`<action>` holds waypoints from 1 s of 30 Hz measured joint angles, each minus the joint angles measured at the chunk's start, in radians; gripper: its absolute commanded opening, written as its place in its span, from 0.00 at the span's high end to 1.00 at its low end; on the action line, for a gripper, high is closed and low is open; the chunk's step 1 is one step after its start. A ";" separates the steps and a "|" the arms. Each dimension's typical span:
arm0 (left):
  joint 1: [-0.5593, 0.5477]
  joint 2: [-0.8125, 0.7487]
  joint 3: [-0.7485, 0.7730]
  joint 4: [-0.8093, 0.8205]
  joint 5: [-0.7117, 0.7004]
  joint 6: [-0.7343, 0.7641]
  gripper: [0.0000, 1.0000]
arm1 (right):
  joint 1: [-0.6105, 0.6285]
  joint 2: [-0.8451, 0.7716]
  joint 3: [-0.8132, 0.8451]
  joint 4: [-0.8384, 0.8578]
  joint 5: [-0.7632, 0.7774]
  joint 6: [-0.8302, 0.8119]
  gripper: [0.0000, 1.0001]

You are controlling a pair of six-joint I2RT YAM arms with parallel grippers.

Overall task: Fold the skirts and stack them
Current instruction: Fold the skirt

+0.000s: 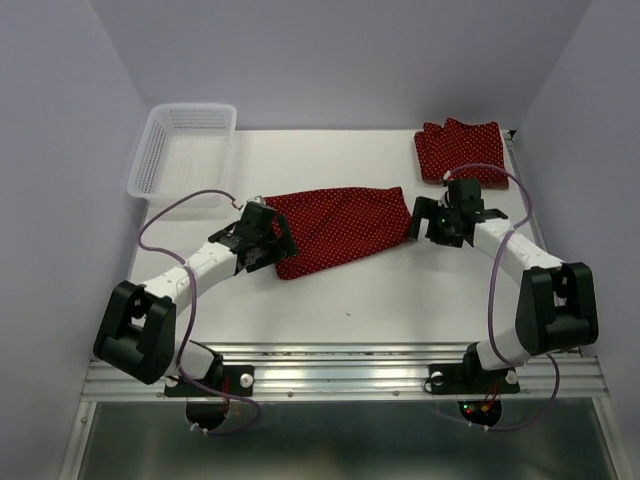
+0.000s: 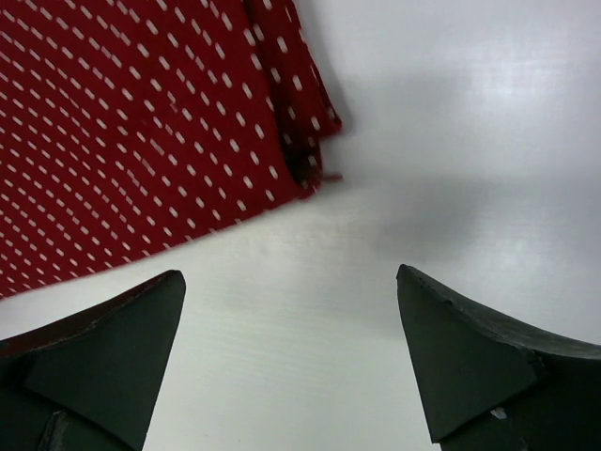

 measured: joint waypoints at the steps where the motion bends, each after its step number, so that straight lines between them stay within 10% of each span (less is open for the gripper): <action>1: 0.000 -0.016 0.006 -0.005 -0.006 -0.002 0.01 | 0.000 0.011 0.035 -0.008 0.000 -0.010 0.00; 14: 0.141 0.090 0.152 0.045 -0.050 0.058 0.04 | 0.003 0.378 0.432 -0.019 -0.007 -0.125 0.00; 22: 0.149 0.242 0.201 0.098 -0.012 0.103 0.37 | 0.008 0.521 0.516 -0.067 -0.007 -0.162 0.04; 30: 0.149 0.304 0.198 0.131 0.026 0.118 0.64 | 0.043 0.534 0.515 -0.088 0.005 -0.166 0.46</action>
